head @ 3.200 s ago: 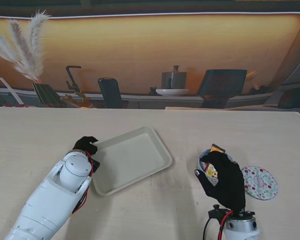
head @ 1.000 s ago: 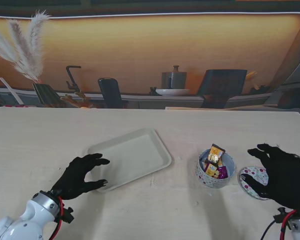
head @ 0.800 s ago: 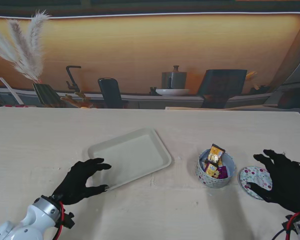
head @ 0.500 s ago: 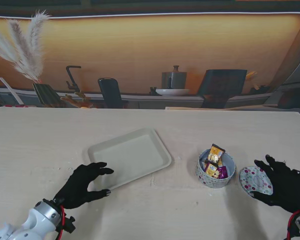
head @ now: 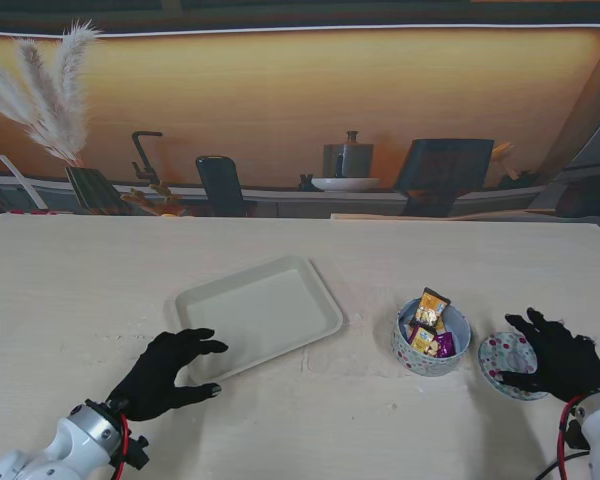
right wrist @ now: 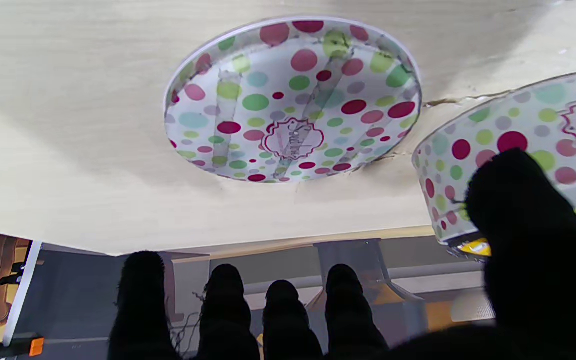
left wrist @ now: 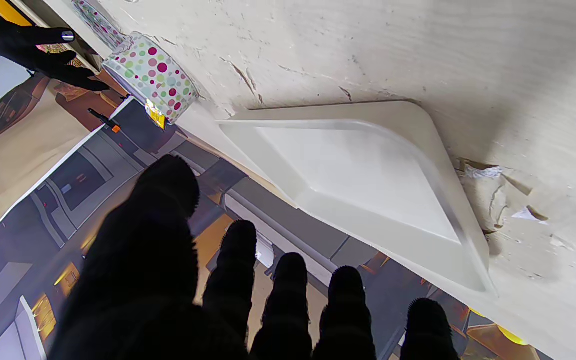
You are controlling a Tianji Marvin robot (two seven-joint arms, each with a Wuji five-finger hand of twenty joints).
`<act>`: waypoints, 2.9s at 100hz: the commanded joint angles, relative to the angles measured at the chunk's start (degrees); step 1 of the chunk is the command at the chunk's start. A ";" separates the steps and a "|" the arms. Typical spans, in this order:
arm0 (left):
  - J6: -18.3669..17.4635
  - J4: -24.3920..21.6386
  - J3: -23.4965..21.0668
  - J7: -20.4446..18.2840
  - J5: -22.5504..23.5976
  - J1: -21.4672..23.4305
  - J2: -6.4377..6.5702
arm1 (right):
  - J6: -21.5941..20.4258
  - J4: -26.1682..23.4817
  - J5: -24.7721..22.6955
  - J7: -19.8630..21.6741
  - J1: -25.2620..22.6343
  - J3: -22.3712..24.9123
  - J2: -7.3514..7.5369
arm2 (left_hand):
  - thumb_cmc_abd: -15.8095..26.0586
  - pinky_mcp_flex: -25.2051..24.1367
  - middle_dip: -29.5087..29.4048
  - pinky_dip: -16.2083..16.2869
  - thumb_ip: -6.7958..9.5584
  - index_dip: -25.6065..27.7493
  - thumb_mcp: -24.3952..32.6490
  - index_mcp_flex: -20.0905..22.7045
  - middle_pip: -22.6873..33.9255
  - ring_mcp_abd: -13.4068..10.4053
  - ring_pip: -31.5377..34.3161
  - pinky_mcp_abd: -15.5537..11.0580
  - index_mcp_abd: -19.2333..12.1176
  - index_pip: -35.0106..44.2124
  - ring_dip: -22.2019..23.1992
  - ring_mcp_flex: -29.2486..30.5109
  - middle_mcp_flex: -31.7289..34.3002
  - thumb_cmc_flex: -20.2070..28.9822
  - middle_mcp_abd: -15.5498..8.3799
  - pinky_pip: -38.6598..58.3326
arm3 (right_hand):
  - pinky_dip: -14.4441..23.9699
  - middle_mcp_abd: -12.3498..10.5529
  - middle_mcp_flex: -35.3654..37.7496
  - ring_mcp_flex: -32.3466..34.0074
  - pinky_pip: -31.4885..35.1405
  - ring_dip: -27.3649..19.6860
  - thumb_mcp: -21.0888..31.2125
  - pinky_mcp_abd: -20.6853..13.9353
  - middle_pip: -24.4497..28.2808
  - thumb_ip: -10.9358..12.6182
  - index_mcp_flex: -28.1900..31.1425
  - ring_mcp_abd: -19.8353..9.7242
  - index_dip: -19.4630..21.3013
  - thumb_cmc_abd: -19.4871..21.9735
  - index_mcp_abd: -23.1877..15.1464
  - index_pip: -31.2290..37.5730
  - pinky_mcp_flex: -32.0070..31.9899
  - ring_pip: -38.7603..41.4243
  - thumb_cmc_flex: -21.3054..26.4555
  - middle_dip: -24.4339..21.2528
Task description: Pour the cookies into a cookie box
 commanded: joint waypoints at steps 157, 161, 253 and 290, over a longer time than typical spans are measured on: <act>-1.28 -2.59 -2.62 -1.22 1.98 3.36 -0.13 | 5.50 7.81 5.10 15.94 8.07 -7.14 2.56 | 1.95 -0.29 -0.20 -3.08 -1.52 1.00 1.24 3.34 -0.56 -0.12 0.78 -1.17 -1.09 0.60 0.77 1.29 2.59 1.65 -0.03 -1.90 | -3.59 3.55 -2.17 3.59 15.29 3.12 3.44 10.65 -0.31 0.04 0.06 4.12 11.62 -11.09 0.53 -1.25 9.93 10.16 7.55 1.87; -1.20 -2.65 -2.68 -1.30 1.93 3.41 -0.12 | 5.50 7.90 4.91 15.99 8.03 -7.23 2.58 | 1.94 -0.27 -0.19 -3.15 -1.52 1.03 1.30 3.51 -0.54 -0.16 0.79 -1.20 -1.05 0.68 0.77 1.32 2.65 1.68 0.02 -1.93 | -4.42 3.98 -1.82 4.34 16.61 3.49 2.41 10.43 0.06 0.00 -0.57 4.16 10.74 -10.96 0.96 2.03 10.59 10.85 7.71 2.24; -0.29 -3.55 -3.61 -3.13 0.15 4.26 0.01 | 8.32 13.04 -1.45 10.04 10.38 -12.34 2.53 | 3.32 -0.11 -0.24 -3.79 -1.79 1.56 0.81 5.82 -0.74 0.05 0.89 -1.37 -1.22 1.52 0.80 1.59 3.27 2.12 0.34 -1.60 | 32.92 9.61 2.74 27.41 60.24 47.54 -4.17 -18.78 61.67 0.00 2.93 -0.27 15.46 -10.05 16.03 33.21 39.61 63.84 8.76 30.31; -0.24 -3.61 -3.78 -3.17 -0.74 4.37 -0.05 | 8.35 11.49 -0.62 7.67 9.14 -10.86 1.99 | 4.47 -0.32 -0.21 -1.31 -1.79 1.65 -0.21 6.24 -0.74 0.40 1.57 -1.26 -1.05 1.49 1.20 1.94 3.14 2.44 0.49 0.31 | 29.87 5.14 12.06 37.71 66.05 54.34 -4.55 -23.87 68.86 -1.22 7.90 -5.69 16.60 -14.55 13.25 43.59 51.92 70.62 16.46 41.92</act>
